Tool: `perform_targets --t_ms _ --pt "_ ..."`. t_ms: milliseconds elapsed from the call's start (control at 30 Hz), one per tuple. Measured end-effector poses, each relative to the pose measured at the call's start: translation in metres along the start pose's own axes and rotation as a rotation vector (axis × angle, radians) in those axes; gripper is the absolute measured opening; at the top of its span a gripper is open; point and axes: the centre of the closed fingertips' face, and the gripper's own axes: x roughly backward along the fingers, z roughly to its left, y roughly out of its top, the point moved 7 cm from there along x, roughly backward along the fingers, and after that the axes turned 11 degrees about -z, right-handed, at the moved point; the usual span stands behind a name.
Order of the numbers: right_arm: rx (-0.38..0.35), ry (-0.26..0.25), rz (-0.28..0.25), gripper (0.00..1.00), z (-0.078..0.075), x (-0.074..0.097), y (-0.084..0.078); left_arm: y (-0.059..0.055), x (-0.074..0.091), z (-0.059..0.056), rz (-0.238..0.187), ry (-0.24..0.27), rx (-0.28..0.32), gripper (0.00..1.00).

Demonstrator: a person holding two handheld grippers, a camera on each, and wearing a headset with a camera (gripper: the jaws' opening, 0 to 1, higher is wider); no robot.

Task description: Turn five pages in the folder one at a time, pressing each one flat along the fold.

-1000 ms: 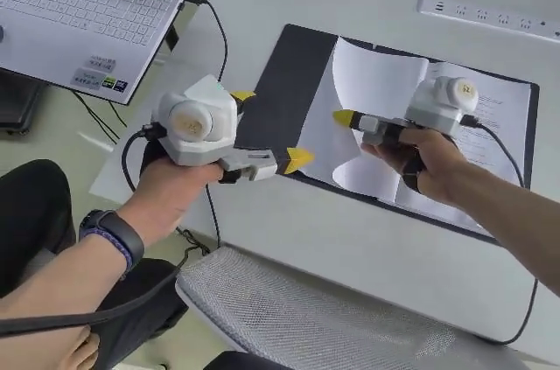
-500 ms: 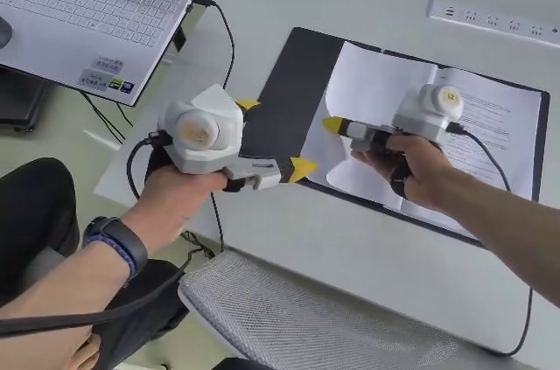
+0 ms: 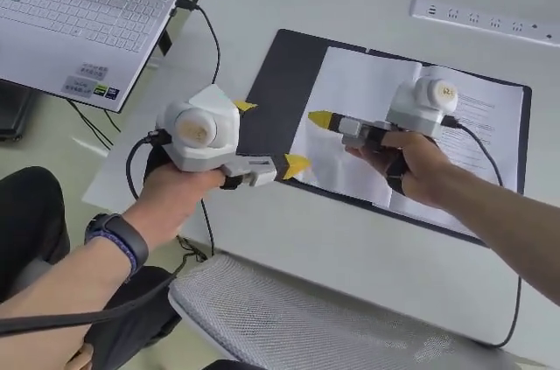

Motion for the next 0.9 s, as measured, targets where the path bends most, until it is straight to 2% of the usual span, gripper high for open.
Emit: perform_targets --t_ms 67,233,400,567,700,900 --pt "0.001 0.007 -0.007 0.23 0.002 0.002 0.003 0.002 -0.004 0.0 -0.003 -0.003 -0.001 0.72" --pt "0.024 0.013 -0.028 0.24 0.017 0.014 0.009 0.004 -0.012 -0.002 -0.001 -0.015 -0.012 0.68" --pt "0.056 0.016 -0.035 0.24 0.024 0.027 0.015 0.0 -0.025 -0.004 0.011 -0.034 -0.015 0.64" --pt "0.088 0.003 -0.051 0.24 0.024 0.044 0.026 -0.011 -0.04 -0.005 0.059 -0.061 -0.045 0.58" --pt "0.096 -0.014 -0.079 0.23 0.02 0.058 0.037 -0.022 -0.052 -0.007 0.086 -0.081 -0.043 0.55" --pt "0.104 -0.037 -0.104 0.22 0.013 0.077 0.044 -0.047 -0.064 -0.008 0.149 -0.101 -0.036 0.51"
